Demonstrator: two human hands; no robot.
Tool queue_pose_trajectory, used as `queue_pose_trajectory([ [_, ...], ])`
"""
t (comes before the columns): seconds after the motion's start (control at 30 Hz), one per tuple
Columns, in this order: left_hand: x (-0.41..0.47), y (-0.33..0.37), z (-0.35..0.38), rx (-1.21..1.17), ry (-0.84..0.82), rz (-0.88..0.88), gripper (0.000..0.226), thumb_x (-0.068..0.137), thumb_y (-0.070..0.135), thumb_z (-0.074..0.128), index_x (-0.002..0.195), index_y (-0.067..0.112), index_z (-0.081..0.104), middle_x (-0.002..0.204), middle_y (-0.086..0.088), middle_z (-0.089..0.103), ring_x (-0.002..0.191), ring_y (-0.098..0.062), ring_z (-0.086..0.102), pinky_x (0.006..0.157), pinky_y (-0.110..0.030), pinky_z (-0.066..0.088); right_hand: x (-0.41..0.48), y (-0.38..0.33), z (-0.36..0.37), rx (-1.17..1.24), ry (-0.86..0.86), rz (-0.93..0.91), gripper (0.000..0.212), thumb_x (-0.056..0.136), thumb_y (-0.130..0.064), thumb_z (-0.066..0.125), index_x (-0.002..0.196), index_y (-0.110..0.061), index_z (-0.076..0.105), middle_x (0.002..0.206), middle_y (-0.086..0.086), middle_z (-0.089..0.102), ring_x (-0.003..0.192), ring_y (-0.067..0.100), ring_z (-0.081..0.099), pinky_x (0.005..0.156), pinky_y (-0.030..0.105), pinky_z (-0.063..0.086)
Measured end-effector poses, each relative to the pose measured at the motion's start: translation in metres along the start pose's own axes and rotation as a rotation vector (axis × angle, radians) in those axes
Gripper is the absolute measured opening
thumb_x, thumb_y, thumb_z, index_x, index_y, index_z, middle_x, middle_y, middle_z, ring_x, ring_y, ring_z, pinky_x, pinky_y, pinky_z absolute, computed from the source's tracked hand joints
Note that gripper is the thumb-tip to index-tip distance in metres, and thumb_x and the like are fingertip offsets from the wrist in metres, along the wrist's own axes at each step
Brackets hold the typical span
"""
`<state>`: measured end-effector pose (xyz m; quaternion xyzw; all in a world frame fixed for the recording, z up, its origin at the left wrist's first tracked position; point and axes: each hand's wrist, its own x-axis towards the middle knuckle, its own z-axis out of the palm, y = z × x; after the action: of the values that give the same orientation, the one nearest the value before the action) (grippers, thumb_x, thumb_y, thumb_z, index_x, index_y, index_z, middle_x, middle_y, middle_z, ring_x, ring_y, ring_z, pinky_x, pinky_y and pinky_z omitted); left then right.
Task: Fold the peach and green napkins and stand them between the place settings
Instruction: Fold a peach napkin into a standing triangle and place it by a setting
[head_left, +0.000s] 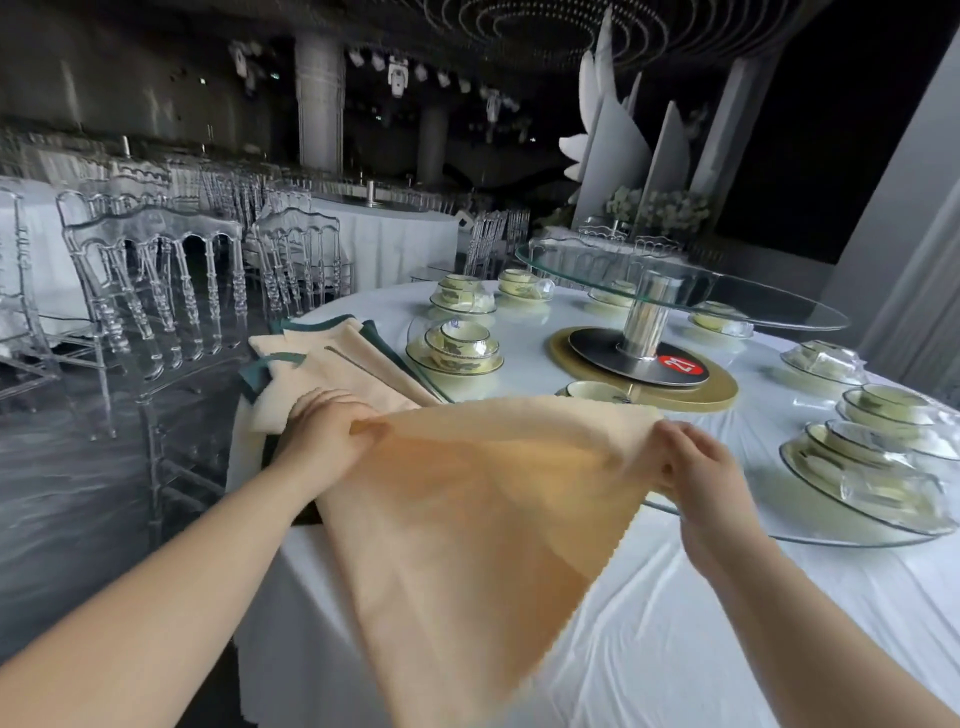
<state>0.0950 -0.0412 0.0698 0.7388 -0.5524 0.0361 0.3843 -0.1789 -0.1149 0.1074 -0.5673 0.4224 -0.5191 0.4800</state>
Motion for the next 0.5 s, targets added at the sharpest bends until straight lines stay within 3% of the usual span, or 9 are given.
queue_pose_trajectory([
  [0.07, 0.002, 0.018, -0.006, -0.124, 0.013, -0.026, 0.034, 0.085, 0.035, 0.060, 0.101, 0.007, 0.070, 0.105, -0.008, 0.067, 0.106, -0.025, 0.056, 0.077, -0.023, 0.033, 0.004, -0.016, -0.026, 0.041, 0.069, 0.034, 0.027, 0.091, -0.005, 0.042, 0.067, -0.011, 0.052, 0.059, 0.006, 0.047, 0.054, 0.016, 0.047, 0.047, 0.017, 0.044],
  [0.13, 0.000, 0.042, -0.013, -0.139, -0.002, -0.003, 0.023, 0.088, 0.029, 0.059, 0.096, 0.010, 0.070, 0.097, -0.004, 0.068, 0.097, -0.024, 0.059, 0.073, -0.026, 0.036, 0.009, -0.030, -0.052, 0.028, 0.173, 0.061, 0.030, 0.090, -0.003, 0.042, 0.062, -0.013, 0.046, 0.050, 0.002, 0.038, 0.046, 0.014, 0.038, 0.035, 0.009, 0.032],
  [0.2, -0.004, 0.071, -0.022, -0.204, -0.020, 0.086, 0.022, 0.087, 0.026, 0.060, 0.069, 0.015, 0.064, 0.064, 0.011, 0.064, 0.069, -0.015, 0.058, 0.065, -0.023, 0.039, 0.012, -0.044, -0.077, 0.004, 0.251, 0.077, 0.033, 0.091, -0.004, 0.042, 0.059, -0.016, 0.042, 0.038, -0.002, 0.037, 0.034, 0.007, 0.037, 0.031, 0.010, 0.024],
  [0.27, -0.009, 0.105, -0.033, -0.304, -0.079, 0.146, 0.037, 0.086, 0.021, 0.061, 0.051, 0.019, 0.050, 0.037, 0.014, 0.045, 0.043, -0.004, 0.042, 0.048, -0.013, 0.029, 0.012, -0.061, -0.101, -0.042, 0.256, 0.096, 0.036, 0.092, -0.007, 0.041, 0.057, -0.016, 0.038, 0.026, -0.006, 0.035, 0.022, 0.001, 0.031, 0.029, 0.010, 0.019],
  [0.37, -0.020, 0.151, -0.053, -0.536, -0.287, 0.206, 0.042, 0.080, 0.034, 0.065, 0.045, 0.019, 0.047, 0.037, 0.010, 0.034, 0.038, -0.003, 0.032, 0.043, -0.013, 0.023, 0.001, -0.095, -0.137, -0.145, 0.191, 0.123, 0.033, 0.093, -0.009, 0.045, 0.060, -0.011, 0.044, 0.024, -0.005, 0.039, 0.020, 0.002, 0.035, 0.027, 0.008, 0.024],
  [0.43, -0.027, 0.174, -0.068, -0.737, -0.483, 0.256, 0.047, 0.058, 0.064, 0.071, 0.050, 0.019, 0.061, 0.050, -0.005, 0.040, 0.046, -0.011, 0.037, 0.045, -0.019, 0.027, -0.010, -0.121, -0.156, -0.199, 0.133, 0.093, 0.026, 0.092, -0.010, 0.048, 0.066, -0.009, 0.053, 0.036, -0.002, 0.052, 0.028, 0.005, 0.046, 0.030, 0.010, 0.035],
  [0.5, -0.028, 0.191, -0.075, -0.891, -0.619, 0.257, 0.056, 0.031, 0.069, 0.078, 0.057, 0.021, 0.069, 0.053, -0.008, 0.053, 0.046, -0.016, 0.049, 0.045, -0.018, 0.038, -0.018, -0.143, -0.173, -0.249, 0.101, 0.038, 0.023, 0.092, -0.011, 0.049, 0.071, -0.011, 0.058, 0.058, 0.004, 0.060, 0.045, 0.010, 0.056, 0.037, 0.013, 0.042],
])
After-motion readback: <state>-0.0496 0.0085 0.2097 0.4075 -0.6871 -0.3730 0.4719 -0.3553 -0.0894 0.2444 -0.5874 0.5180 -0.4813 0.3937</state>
